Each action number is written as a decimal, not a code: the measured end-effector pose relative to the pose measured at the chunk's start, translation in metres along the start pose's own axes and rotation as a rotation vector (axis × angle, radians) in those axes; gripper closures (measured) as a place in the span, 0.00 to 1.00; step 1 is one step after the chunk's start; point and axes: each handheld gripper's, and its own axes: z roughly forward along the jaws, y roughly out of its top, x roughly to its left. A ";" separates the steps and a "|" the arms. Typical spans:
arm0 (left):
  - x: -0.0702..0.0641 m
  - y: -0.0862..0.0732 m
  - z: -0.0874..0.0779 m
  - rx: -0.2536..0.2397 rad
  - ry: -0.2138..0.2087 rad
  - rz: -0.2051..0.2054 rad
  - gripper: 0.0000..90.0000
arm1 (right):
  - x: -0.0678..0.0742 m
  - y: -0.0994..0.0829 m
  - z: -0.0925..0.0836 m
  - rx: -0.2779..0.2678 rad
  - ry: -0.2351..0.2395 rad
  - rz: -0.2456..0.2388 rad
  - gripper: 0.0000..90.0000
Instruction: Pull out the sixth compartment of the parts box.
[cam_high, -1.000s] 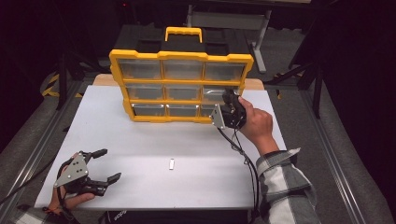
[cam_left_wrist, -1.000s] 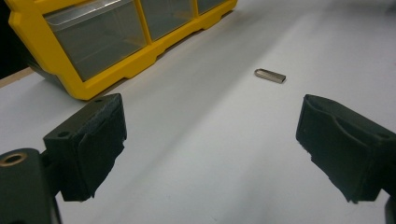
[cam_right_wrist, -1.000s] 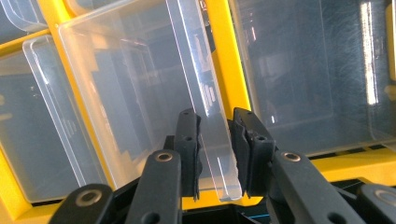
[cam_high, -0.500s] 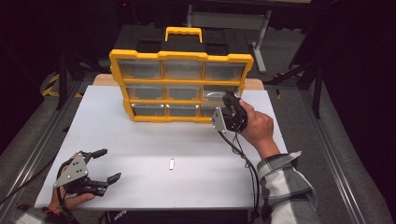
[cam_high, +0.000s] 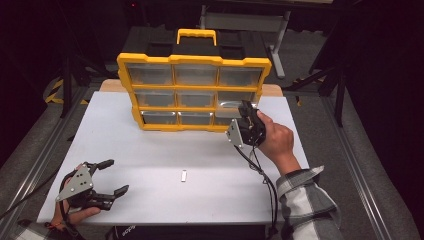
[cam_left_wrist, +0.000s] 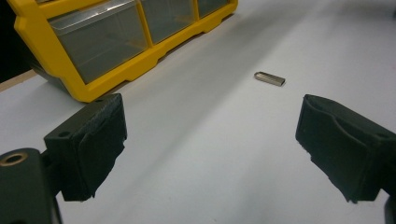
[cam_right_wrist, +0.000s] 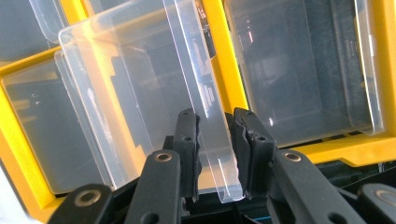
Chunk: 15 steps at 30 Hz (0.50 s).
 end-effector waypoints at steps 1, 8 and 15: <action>0.000 0.000 0.000 0.003 0.002 0.003 0.11 | 0.000 0.000 -0.001 -0.002 0.000 0.003 0.80; -0.001 0.000 0.000 0.003 0.000 0.003 0.11 | 0.002 -0.001 -0.007 -0.008 -0.007 0.009 0.80; 0.000 0.000 0.000 0.004 -0.001 0.006 0.11 | 0.003 0.000 -0.014 -0.015 -0.003 0.009 0.81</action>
